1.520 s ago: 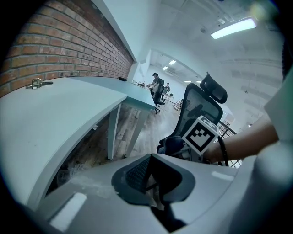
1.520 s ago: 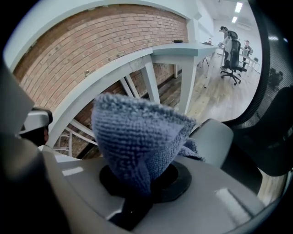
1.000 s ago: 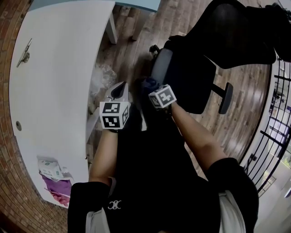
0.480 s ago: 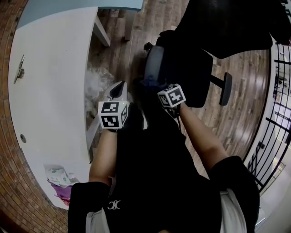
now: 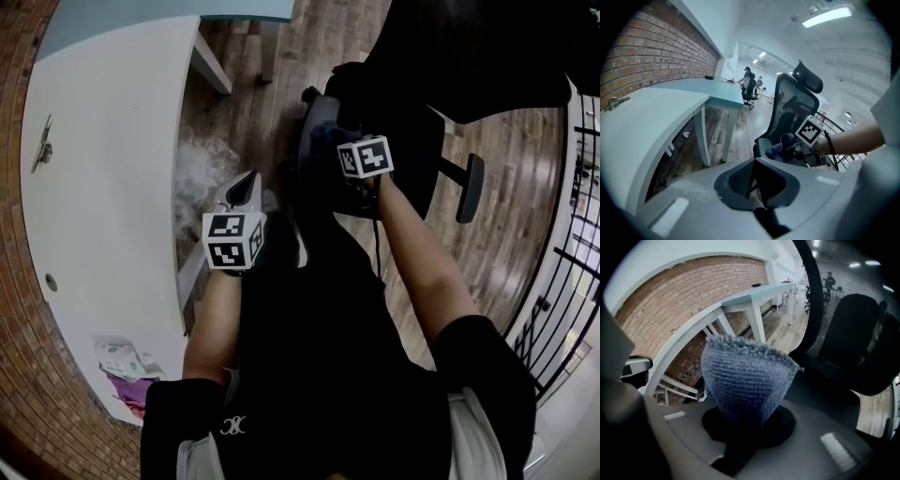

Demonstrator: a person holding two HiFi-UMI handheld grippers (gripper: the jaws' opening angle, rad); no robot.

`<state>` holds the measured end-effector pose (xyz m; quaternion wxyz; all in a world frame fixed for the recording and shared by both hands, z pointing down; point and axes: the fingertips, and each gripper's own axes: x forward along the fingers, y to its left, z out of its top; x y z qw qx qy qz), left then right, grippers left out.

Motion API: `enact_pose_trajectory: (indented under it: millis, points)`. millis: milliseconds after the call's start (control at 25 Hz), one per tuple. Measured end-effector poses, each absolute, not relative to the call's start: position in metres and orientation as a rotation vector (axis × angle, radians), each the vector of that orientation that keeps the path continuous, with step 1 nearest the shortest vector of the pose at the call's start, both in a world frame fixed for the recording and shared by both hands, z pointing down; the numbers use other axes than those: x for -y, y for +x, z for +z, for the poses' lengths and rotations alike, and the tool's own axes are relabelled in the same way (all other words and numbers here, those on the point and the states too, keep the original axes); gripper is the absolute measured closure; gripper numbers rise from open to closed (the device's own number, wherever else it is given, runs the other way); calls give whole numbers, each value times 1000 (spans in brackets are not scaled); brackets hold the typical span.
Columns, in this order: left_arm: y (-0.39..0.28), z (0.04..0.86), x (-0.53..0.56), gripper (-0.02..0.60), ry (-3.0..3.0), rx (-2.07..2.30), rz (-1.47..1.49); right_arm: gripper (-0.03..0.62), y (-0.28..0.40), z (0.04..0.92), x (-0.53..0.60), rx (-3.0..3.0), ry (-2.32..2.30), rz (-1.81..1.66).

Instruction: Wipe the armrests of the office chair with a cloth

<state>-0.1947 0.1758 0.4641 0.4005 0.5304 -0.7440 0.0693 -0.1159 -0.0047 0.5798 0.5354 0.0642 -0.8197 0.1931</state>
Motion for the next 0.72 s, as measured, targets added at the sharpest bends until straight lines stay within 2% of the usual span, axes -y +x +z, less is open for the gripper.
enact_pose_trajectory:
  millis: [400,720]
  points:
    - [-193,461,-164,575,1314,1885,263,531,-168,577,57,2031,172,438]
    - [-185,470,-142,575,1320,1843,323,531,-166,576,54,2107,114,547]
